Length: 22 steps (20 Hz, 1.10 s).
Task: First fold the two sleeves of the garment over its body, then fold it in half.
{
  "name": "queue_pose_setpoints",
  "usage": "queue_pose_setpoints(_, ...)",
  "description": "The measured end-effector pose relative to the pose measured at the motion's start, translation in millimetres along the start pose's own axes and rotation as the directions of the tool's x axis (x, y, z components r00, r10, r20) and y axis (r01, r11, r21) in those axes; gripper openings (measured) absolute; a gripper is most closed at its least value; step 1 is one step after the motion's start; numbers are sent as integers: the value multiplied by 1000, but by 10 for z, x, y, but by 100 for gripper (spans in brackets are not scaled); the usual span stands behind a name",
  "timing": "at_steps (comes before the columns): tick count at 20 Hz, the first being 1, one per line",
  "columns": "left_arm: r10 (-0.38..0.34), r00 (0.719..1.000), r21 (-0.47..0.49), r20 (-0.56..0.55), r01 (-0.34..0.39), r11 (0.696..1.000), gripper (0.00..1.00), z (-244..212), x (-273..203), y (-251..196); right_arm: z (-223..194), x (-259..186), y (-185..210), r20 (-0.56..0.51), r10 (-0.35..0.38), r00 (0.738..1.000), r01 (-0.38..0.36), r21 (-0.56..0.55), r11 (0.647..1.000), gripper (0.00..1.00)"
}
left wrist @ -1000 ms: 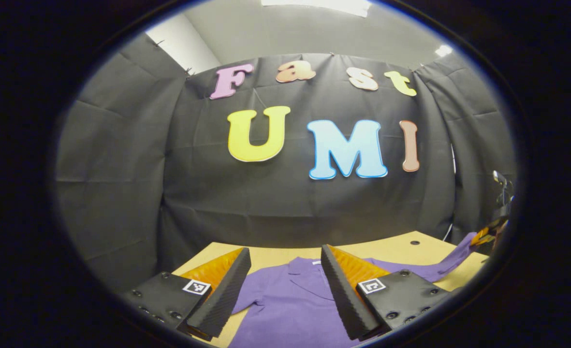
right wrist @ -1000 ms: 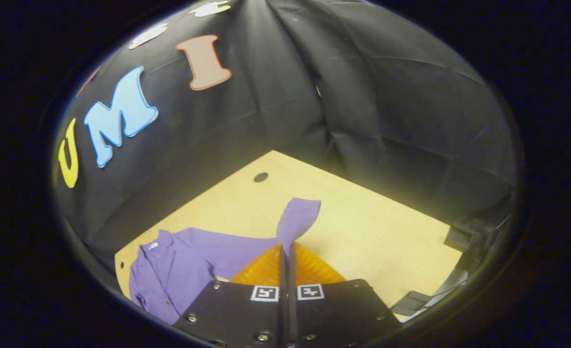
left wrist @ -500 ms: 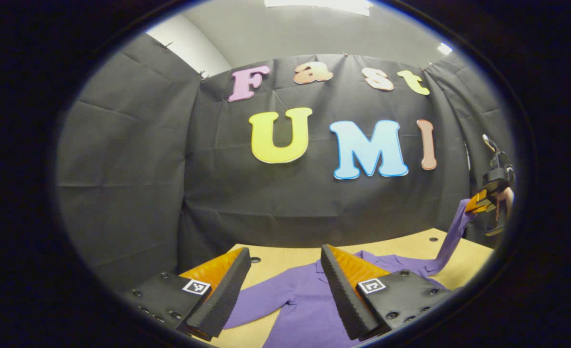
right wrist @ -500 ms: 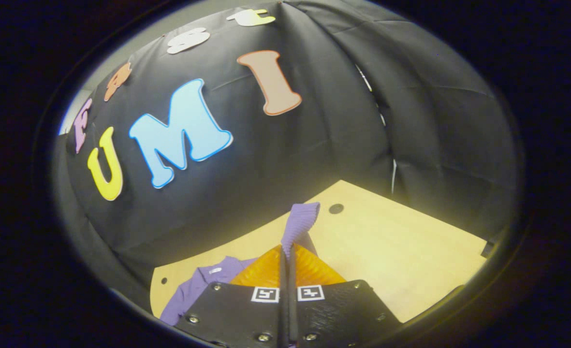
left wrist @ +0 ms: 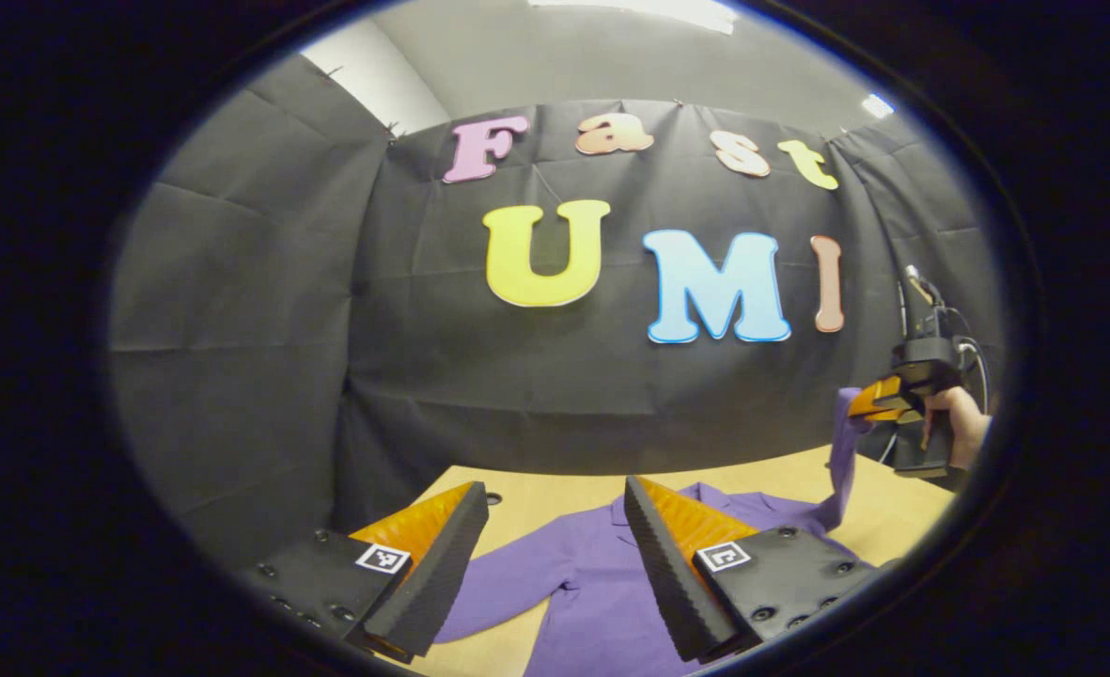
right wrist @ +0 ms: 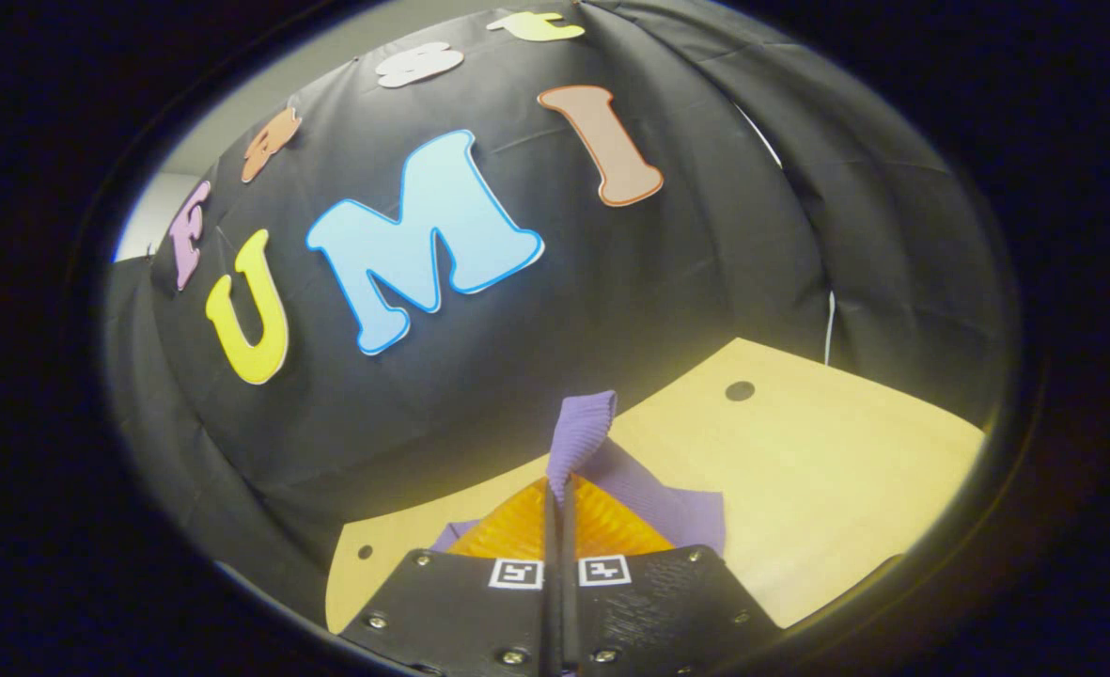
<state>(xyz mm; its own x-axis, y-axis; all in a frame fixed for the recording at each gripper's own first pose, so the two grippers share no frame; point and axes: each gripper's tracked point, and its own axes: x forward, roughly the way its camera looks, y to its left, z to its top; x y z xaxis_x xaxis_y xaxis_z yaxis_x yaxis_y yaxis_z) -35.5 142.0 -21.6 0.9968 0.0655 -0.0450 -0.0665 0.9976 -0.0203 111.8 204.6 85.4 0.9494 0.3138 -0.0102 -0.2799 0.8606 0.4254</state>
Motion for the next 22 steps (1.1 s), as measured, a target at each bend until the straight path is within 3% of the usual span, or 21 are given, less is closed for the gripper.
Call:
queue_pose_setpoints(2, 6, 1000, 12, 14, -6, 1000, 96, 41, 77, 155, -147, 45, 193, -20, 17, 1000, -17, -18, 1000, 0)
queue_pose_setpoints(7, 15, 999, -31, -30, -16, 999, 93, -163, 132, 357, -496, 187, 645, -72, 66, 995, -74, -109, 991, 0)
queue_pose_setpoints(15, 59, 995, -53, -81, -63, 997, 93, -412, 243, 735, -1213, 402, 1295, -198, 136, 971, -160, -113, 981, 0)
queue_pose_setpoints(16, 62, 995, -47, -81, -66, 997, 97, -416, 253, 774, -1320, 430, 1369, -217, 142, 966, -170, -119, 978, 0)
queue_pose_setpoints(22, 93, 990, -49, -105, -99, 994, 97, -581, 288, 988, -1941, 640, 1588, -307, 127, 943, -190, -184, 964, 0)
